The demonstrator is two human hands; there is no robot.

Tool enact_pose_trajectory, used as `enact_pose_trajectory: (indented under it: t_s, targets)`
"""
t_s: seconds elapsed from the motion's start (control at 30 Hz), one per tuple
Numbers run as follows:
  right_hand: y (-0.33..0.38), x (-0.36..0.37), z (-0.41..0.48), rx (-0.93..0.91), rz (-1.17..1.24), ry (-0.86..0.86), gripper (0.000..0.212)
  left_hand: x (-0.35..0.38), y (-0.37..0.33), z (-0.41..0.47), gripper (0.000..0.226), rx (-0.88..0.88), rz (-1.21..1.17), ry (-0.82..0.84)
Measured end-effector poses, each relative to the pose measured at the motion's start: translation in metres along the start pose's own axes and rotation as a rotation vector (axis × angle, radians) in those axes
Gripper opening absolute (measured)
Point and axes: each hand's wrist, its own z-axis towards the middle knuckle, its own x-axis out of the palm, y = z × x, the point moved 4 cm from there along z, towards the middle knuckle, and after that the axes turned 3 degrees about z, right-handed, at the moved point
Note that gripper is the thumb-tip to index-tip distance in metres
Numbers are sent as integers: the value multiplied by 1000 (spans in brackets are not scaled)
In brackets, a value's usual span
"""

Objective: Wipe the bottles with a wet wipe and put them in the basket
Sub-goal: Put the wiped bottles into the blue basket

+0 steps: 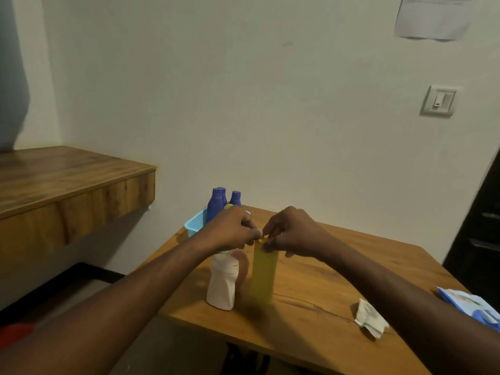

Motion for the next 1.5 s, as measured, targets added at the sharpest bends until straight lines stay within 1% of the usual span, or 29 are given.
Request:
enact_pose_trajectory:
  t_s: [0.07,0.13,0.23,0.3,0.37,0.43,0.5,0.63,0.8,0.9,1.07,1.5]
  targets:
    - [7,-16,10,-27,2,-52,19,-10,-3,8,17,6,-26,-48]
    - [16,-33,25,-54,13,-113,13,-24,-6,19,28,5,-30,-126]
    - [30,-51,54,-97,41,-204,12,-45,-3,36,40,19,-29,-245]
    - [39,-54,78,-132,75,-256,14,-56,8,49,40,10,-67,-302]
    - [46,-50,104,-150,89,-284,13,-66,23,63,34,-18,-74,-338]
    - [51,-42,126,-162,83,-299,13,-71,36,69,22,-50,-55,-344]
    - [53,-24,152,-175,55,-292,15,-72,55,77,19,-77,-20,-338]
    - [46,21,201,-178,30,-251,14,-67,107,91,28,-161,37,-316]
    - [33,56,229,-174,22,-230,17,-56,147,101,29,-201,-5,-281]
    - [22,69,239,-163,22,-222,17,-51,161,106,38,-209,-37,-278]
    - [8,77,244,-171,60,-252,18,-44,168,110,27,-194,-53,-299]
    - [4,76,243,-209,91,-303,27,-38,166,115,36,-171,-30,-312]
